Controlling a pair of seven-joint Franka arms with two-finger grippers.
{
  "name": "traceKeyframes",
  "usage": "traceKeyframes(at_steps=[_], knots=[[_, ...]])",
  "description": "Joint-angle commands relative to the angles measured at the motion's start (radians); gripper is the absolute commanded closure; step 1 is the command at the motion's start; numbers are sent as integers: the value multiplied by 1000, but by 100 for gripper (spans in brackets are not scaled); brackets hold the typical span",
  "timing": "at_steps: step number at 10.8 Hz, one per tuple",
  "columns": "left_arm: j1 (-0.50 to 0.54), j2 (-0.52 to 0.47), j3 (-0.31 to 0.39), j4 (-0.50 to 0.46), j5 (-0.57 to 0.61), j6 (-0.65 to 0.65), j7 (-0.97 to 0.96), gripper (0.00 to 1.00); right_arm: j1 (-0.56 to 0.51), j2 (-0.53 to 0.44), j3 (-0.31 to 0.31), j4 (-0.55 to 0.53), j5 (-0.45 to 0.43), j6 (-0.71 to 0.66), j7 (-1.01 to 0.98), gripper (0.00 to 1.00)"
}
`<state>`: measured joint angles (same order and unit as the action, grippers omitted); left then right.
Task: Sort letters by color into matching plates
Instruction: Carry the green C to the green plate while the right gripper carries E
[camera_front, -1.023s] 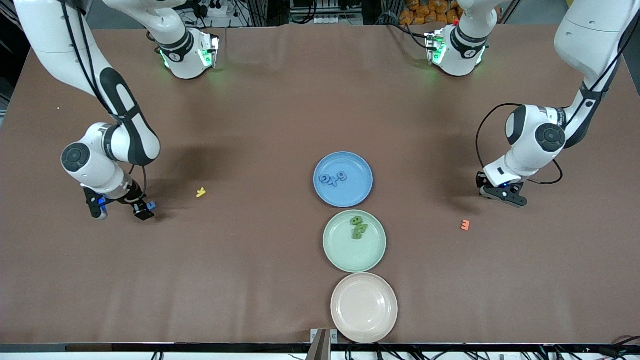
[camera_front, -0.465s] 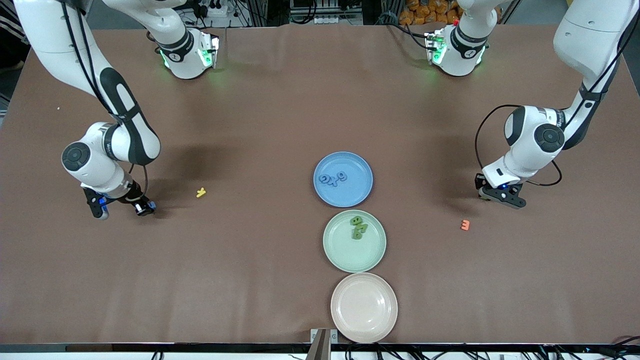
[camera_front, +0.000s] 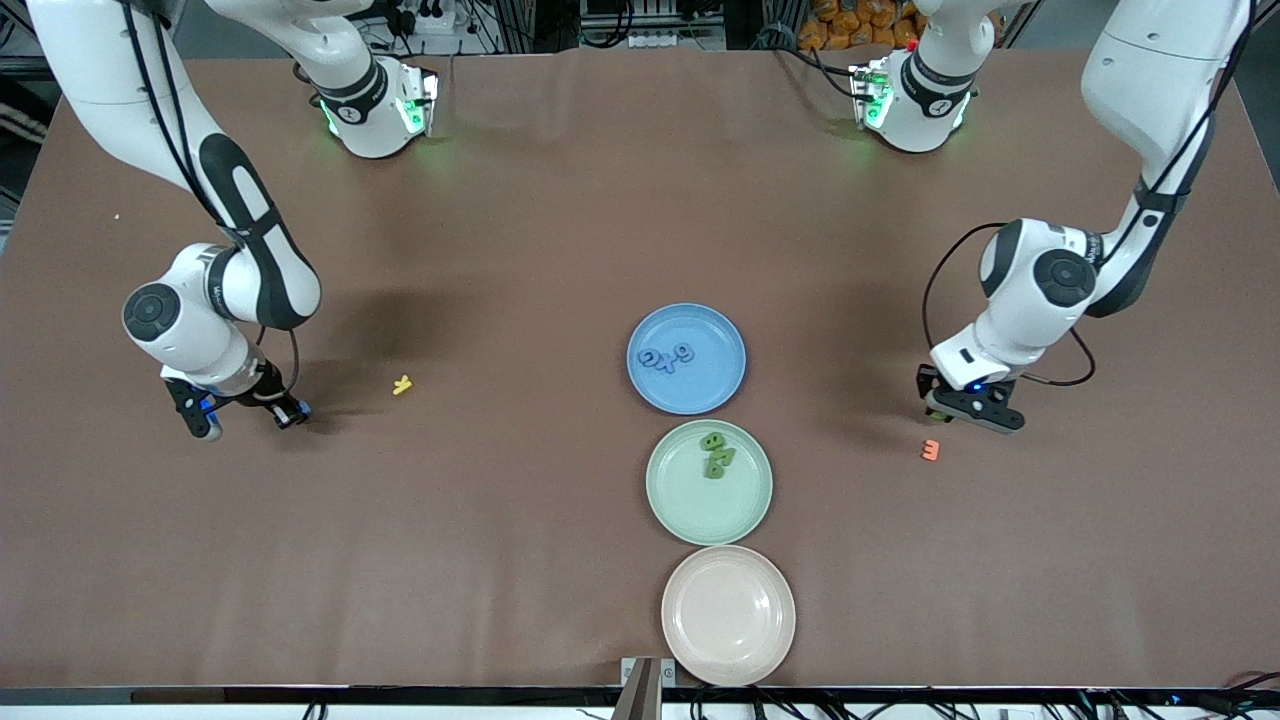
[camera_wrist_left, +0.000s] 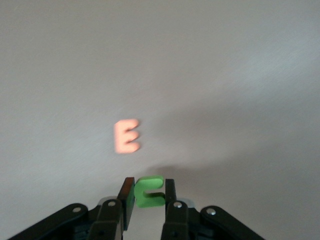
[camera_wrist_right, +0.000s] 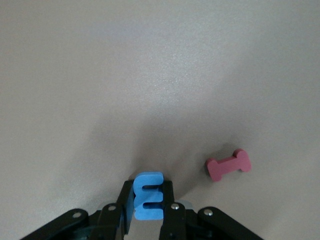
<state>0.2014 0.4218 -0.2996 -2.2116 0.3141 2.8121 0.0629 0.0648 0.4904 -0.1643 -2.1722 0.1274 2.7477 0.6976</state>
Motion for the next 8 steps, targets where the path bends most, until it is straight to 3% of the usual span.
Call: traceKeyframes(at_steps=[1, 2, 5, 8], knots=[[-126, 14, -1, 79, -29, -25, -161, 100, -20, 7, 23, 2, 5, 13, -172, 81], [-170, 20, -1, 122, -64, -61, -202, 100, -20, -2, 23, 18, 3, -9, -264, 81], [-292, 54, 1, 271, -242, -189, -302, 100, -14, -30, 40, 164, -8, -256, -441, 82], [-358, 119, 1, 369, -251, -200, -452, 100, 12, -23, 78, 288, -55, -396, -503, 82]])
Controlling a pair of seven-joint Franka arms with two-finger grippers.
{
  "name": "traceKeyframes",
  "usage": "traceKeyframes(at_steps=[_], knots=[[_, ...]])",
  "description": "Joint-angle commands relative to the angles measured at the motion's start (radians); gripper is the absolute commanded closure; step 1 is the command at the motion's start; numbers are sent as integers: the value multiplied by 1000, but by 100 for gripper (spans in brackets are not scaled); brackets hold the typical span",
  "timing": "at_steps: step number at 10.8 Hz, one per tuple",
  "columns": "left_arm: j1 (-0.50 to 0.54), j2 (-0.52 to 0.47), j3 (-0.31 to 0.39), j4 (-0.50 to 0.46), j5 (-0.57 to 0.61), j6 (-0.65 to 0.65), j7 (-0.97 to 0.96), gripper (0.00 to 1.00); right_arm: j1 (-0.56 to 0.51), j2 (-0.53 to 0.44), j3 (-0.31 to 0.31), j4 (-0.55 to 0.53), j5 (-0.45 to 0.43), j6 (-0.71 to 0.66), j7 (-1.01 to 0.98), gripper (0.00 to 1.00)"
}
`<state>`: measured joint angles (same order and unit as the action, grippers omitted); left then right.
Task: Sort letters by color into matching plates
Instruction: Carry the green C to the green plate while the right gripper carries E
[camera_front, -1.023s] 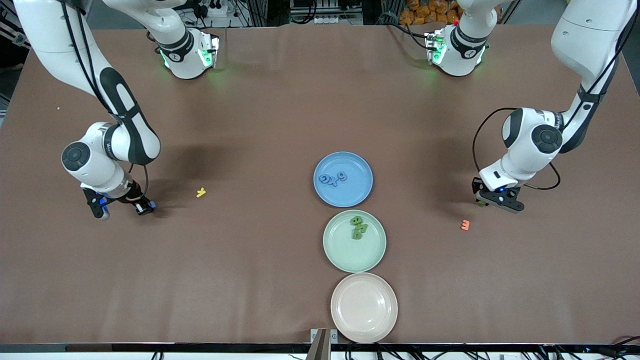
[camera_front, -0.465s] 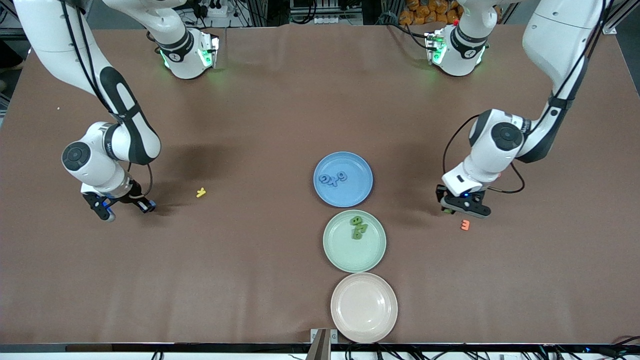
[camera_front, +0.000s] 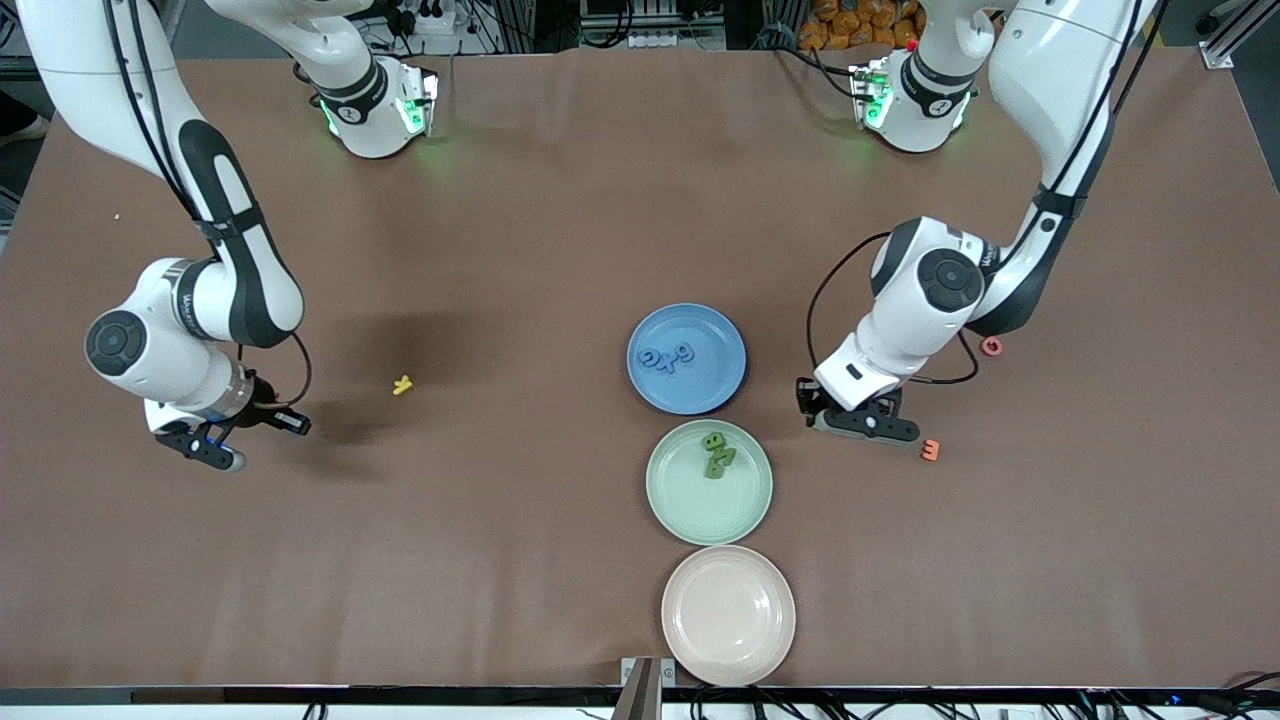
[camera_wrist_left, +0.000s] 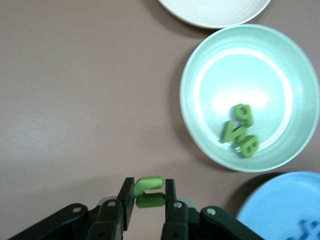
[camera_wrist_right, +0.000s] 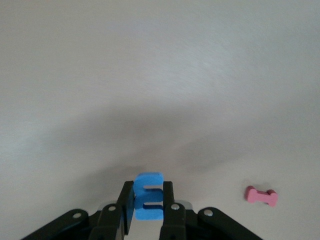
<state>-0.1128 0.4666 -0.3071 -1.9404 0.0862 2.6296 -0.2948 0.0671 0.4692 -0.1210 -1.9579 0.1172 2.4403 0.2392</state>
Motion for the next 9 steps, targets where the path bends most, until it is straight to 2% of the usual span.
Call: traceKeyframes(at_steps=[1, 4, 9], knots=[[-63, 102, 6, 136, -23, -17, -139, 100, 31, -1, 46, 103, -72, -125, -55, 82], [-123, 191, 8, 256, -22, -17, -283, 100, 124, 0, 86, 163, -77, -168, -80, 82], [-177, 242, 6, 325, -22, -16, -412, 100, 348, 49, 121, 223, -65, -175, 20, 82]])
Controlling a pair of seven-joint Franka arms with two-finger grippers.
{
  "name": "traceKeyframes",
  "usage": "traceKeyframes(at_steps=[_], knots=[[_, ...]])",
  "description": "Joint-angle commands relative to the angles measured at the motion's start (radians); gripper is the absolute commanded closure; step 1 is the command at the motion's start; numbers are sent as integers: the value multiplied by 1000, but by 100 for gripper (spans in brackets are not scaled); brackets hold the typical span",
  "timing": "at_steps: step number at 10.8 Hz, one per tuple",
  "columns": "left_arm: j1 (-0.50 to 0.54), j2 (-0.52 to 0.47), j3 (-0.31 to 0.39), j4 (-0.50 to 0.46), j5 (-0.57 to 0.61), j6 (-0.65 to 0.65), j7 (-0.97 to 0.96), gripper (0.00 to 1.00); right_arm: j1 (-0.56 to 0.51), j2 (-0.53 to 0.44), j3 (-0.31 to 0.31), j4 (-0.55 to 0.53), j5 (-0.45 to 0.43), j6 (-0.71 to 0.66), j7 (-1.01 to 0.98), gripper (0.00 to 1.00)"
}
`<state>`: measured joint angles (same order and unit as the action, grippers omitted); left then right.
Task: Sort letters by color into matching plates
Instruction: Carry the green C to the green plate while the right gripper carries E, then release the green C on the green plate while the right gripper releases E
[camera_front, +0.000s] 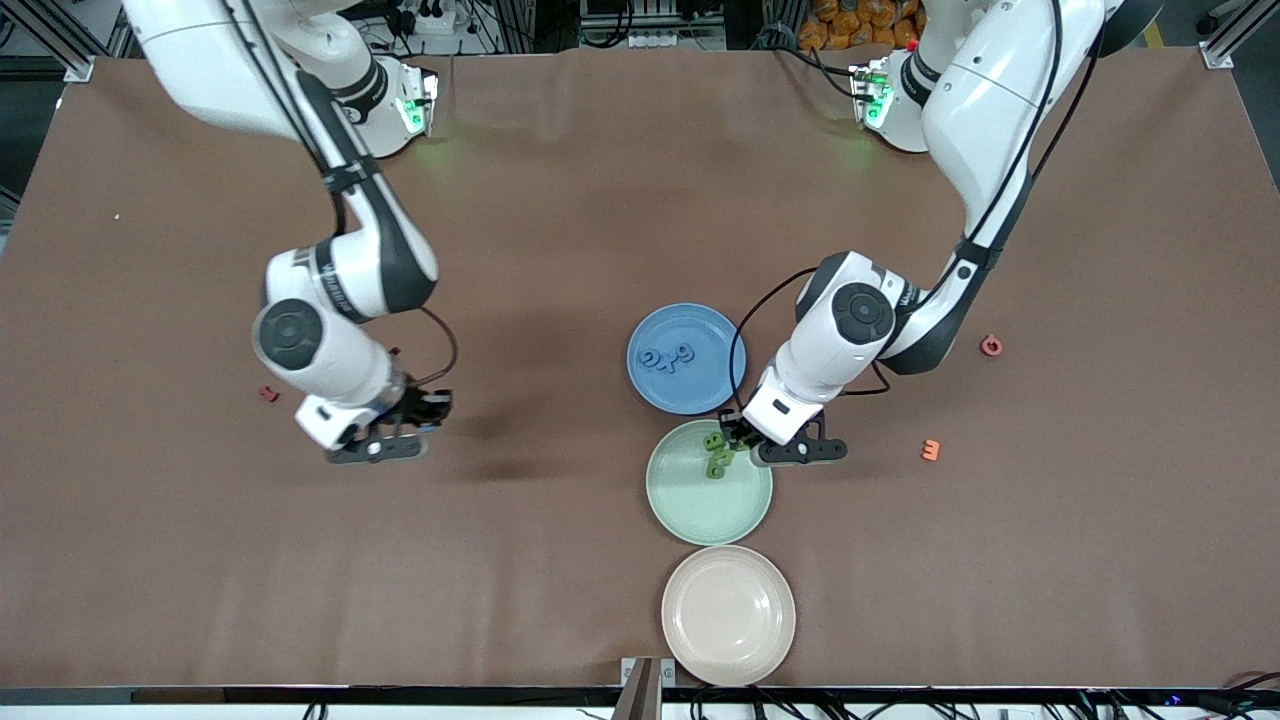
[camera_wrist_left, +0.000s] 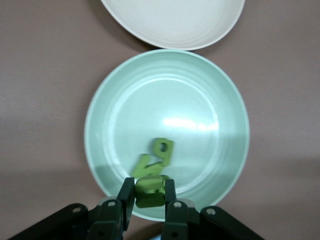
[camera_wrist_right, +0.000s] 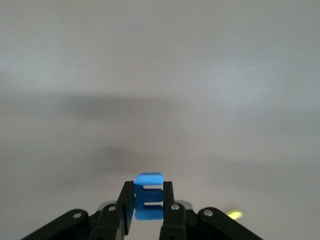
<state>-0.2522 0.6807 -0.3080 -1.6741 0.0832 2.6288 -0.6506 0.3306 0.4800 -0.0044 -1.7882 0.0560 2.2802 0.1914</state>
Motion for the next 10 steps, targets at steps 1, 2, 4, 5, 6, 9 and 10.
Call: traceKeyframes(at_steps=[1, 2, 4, 5, 6, 9, 10], knots=[[-36, 31, 7, 57, -17, -15, -57, 86, 128, 45, 10, 65, -2, -16, 94, 82], [-36, 31, 7, 59, -17, -15, -57, 72, 169, 64, 10, 78, 1, -15, 97, 82], [-36, 31, 7, 57, -20, -15, -60, 30, 237, 91, 12, 98, 2, -16, 97, 81], [-35, 33, 7, 57, -20, -15, -61, 21, 263, 95, 18, 101, 16, -16, 97, 80], [-38, 34, 7, 57, -20, -15, -73, 2, 280, 106, 41, 102, 21, -15, 99, 80], [-26, 22, 7, 59, -3, -16, -73, 1, 314, 133, 102, 134, 22, -15, 140, 80], [-22, 16, 9, 59, -2, -26, -72, 1, 338, 150, 112, 159, 28, -15, 155, 80]])
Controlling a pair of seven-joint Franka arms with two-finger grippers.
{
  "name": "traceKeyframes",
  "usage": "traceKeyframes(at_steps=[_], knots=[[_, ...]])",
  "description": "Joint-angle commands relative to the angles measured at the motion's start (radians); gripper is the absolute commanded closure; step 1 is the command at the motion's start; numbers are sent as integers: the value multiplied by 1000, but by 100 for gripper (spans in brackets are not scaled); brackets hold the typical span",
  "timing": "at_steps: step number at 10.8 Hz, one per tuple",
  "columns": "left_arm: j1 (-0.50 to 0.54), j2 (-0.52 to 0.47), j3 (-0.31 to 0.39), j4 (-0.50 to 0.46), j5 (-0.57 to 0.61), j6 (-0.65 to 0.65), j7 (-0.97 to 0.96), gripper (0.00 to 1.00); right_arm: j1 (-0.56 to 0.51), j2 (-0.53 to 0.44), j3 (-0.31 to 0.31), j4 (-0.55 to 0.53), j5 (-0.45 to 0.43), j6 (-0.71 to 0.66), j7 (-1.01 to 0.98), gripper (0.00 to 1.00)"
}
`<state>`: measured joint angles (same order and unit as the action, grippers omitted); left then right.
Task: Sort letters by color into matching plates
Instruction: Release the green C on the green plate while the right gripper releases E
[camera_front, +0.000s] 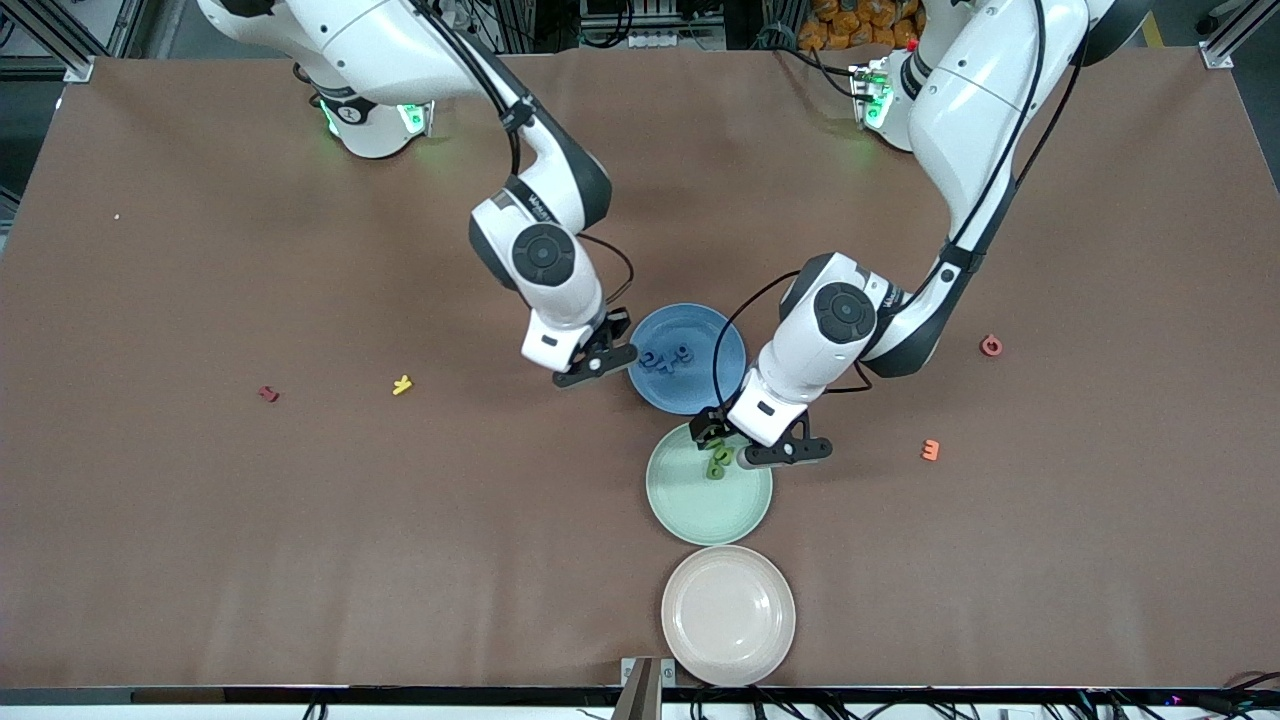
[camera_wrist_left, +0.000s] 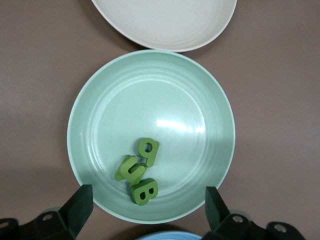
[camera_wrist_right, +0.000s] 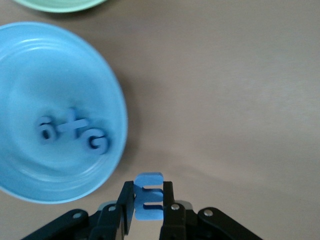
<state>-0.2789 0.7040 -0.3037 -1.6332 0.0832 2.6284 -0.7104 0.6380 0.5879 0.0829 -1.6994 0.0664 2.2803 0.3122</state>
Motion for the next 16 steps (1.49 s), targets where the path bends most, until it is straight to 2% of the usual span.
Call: traceKeyframes(at_steps=[1, 3, 4, 7, 8, 9, 10, 11, 13, 16], knots=[[6, -21, 11, 18, 15, -74, -5, 1, 51, 62, 26, 101, 39, -15, 36, 80], [24, -67, 15, 18, 139, -212, 58, 1, 95, 104, 27, 165, 58, -12, 34, 80], [46, -90, 15, 18, 165, -270, 98, 1, 113, 131, 26, 197, 62, -5, 34, 80], [108, -191, 14, 18, 159, -385, 277, 0, 135, 203, 26, 292, 65, -2, 38, 80], [134, -227, 14, 18, 152, -443, 316, 0, 138, 213, 26, 305, 65, -2, 38, 75], [148, -263, 14, 18, 149, -505, 368, 0, 135, 213, 24, 307, 67, -4, 38, 38], [180, -300, 12, 18, 145, -563, 435, 0, 128, 213, 23, 305, 66, -7, 25, 10], [200, -332, 12, 18, 139, -611, 498, 0, 121, 208, 20, 305, 64, -14, 18, 0], [251, -426, 17, 18, 14, -671, 531, 0, 106, 193, 17, 299, 58, -33, 16, 0], [257, -512, 67, 22, -8, -757, 531, 0, 36, 147, -20, 299, 53, -149, -68, 0]])
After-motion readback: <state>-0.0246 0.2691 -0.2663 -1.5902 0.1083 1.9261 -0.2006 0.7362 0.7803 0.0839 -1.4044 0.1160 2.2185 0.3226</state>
